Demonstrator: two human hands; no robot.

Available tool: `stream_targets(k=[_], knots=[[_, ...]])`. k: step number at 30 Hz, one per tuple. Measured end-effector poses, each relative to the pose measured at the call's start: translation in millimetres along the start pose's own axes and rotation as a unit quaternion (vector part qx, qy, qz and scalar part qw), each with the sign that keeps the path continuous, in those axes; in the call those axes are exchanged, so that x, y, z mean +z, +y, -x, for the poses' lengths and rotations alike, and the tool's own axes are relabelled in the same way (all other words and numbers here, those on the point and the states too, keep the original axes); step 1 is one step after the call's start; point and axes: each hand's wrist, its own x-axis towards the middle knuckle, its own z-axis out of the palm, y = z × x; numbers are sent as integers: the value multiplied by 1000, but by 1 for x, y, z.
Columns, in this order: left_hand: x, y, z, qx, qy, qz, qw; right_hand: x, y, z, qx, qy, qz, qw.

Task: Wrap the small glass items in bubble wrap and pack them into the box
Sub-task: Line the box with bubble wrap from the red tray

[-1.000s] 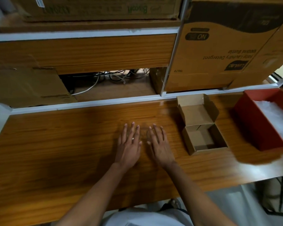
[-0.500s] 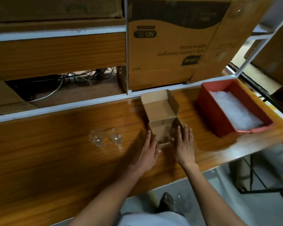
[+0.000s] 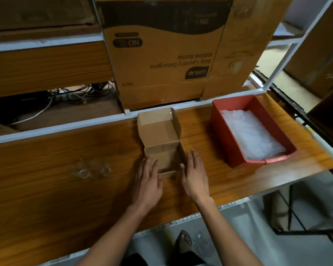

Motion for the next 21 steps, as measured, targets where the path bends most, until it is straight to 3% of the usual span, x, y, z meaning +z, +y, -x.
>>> stream_targets(k=[4, 7, 10, 13, 17, 21], knots=[[-1, 66, -25, 70, 23, 60, 995, -48, 34, -32, -40, 122, -7, 992], [2, 120, -58, 128, 46, 99, 986, -92, 68, -61, -6, 171, -6, 985], [1, 172, -90, 172, 46, 113, 978, -127, 115, -86, 75, 130, 7, 989], [3, 216, -122, 205, 19, 107, 973, -152, 158, -106, 157, 34, 38, 986], [15, 257, -160, 225, -30, 67, 972, -157, 187, -118, 167, -83, 114, 976], [23, 283, -185, 178, -57, 96, 978, -150, 197, -126, 157, -44, 99, 982]])
